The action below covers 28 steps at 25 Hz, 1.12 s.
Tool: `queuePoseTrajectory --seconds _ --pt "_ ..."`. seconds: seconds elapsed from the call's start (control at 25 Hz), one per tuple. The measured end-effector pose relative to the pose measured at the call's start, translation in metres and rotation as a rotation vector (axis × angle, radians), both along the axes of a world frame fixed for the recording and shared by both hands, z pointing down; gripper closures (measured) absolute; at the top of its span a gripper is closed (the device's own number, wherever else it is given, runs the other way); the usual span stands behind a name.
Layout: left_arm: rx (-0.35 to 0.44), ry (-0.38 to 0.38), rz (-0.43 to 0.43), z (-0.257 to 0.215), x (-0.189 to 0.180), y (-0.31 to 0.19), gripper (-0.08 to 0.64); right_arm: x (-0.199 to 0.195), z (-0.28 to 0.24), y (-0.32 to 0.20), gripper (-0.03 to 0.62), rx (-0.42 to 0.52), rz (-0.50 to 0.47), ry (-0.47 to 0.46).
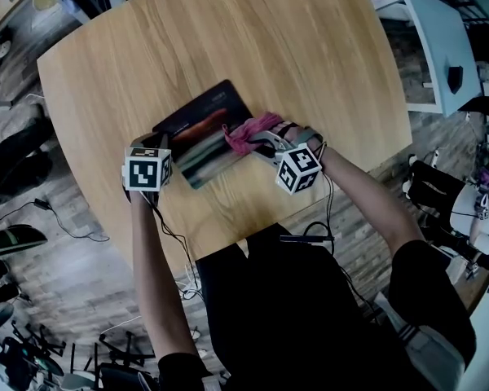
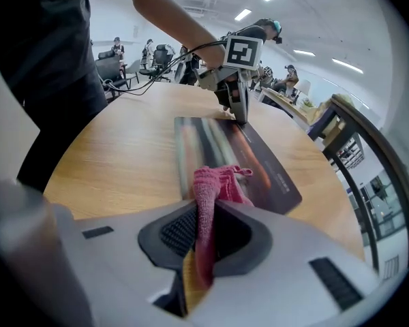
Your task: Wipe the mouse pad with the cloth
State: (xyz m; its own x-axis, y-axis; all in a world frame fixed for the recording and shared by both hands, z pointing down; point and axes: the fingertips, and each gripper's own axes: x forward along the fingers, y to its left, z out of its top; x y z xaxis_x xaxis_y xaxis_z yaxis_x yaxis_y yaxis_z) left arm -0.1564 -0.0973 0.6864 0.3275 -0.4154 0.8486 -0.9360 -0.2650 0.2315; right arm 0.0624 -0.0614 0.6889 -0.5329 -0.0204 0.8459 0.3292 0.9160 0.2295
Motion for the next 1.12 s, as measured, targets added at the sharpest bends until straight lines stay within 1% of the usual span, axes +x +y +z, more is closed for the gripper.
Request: queuePoseTrajectory --seconds 0.2,0.36,0.44,0.52,0.56,0.64,0.72,0.8,0.88,1.0,1.12 --pt "0.006 -0.009 -0.015 0.002 -0.001 0.001 0.537 0.013 0.000 0.021 0.534 -0.044 0.074 -0.005" --pt "0.025 -0.023 -0.035 0.002 -0.003 -0.001 0.537 0.017 0.004 0.044 0.534 -0.109 0.138 -0.004" --pt "0.037 -0.032 -0.044 0.002 -0.003 -0.002 0.537 0.015 0.003 0.058 0.534 -0.185 0.187 -0.006" --pt "0.046 -0.031 -0.064 0.002 -0.004 -0.001 0.537 0.010 0.000 0.072 0.532 -0.294 0.249 -0.011" --pt "0.049 -0.020 -0.085 0.002 -0.004 0.000 0.537 0.007 -0.003 0.077 0.534 -0.352 0.287 -0.024" --pt "0.058 0.032 -0.150 0.003 -0.005 0.002 0.537 -0.004 -0.016 0.080 0.534 -0.461 0.384 -0.089" --pt "0.068 0.072 -0.200 0.004 -0.007 0.003 0.535 -0.018 -0.039 0.069 0.534 -0.545 0.498 -0.198" --pt "0.077 0.063 -0.215 0.001 -0.011 0.006 0.535 -0.034 -0.064 0.051 0.534 -0.608 0.605 -0.317" --pt "0.102 0.066 -0.254 -0.007 -0.014 0.007 0.535 -0.045 -0.089 0.030 0.534 -0.666 0.696 -0.429" --pt "0.165 0.088 -0.343 -0.030 -0.018 0.012 0.535 -0.053 -0.128 0.001 0.534 -0.714 0.796 -0.564" --pt "0.236 0.083 -0.399 -0.063 -0.017 0.019 0.535 -0.052 -0.163 -0.021 0.534 -0.682 0.843 -0.644"
